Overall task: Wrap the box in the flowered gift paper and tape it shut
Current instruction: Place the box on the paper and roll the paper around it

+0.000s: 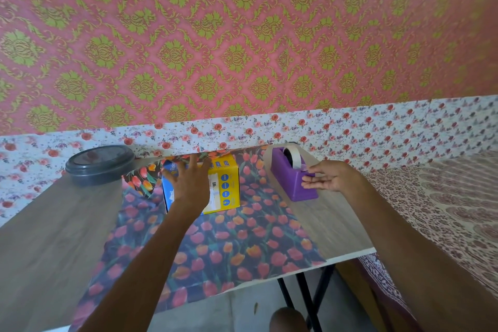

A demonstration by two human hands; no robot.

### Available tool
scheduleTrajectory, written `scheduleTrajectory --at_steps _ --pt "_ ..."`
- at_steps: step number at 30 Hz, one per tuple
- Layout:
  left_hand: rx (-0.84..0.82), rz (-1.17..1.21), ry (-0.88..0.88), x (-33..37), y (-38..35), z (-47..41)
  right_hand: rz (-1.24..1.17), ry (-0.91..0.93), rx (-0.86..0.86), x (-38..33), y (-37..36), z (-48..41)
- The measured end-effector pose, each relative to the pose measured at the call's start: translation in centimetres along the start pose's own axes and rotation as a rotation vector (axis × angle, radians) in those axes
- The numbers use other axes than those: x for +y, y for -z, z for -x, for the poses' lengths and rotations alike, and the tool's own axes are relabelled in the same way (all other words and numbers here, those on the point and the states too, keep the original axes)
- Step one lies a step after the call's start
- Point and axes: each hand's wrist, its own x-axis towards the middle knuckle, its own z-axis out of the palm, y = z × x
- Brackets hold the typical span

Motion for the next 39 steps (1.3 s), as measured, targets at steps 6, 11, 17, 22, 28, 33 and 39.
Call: scheduleTrajectory --at_steps 6,11,17,22,28,33,39 --pt "0.001 -0.003 -0.001 0.0 0.0 0.1 -0.019 0.017 -0.002 0.2 -0.3 0.2" --pt "0.005 -0.005 0.001 0.0 0.1 0.1 -0.025 0.007 -0.032 0.2 0.1 -0.3" --pt "-0.018 -0.019 0.003 0.3 0.7 0.3 -0.060 -0.011 -0.066 0.4 0.6 -0.4" --pt "-0.005 0.023 0.006 0.2 0.6 0.4 -0.055 0.030 -0.063 1.3 0.4 -0.3" --pt "0.002 0.015 0.004 0.2 0.5 0.4 -0.005 0.078 -0.030 2.3 0.3 -0.7" --pt "0.011 0.020 0.010 0.2 0.4 0.4 -0.040 0.111 0.022 3.5 -0.1 -1.5" --pt "0.024 0.030 0.000 0.1 0.0 0.1 0.131 0.129 0.105 3.4 -0.3 -2.1"
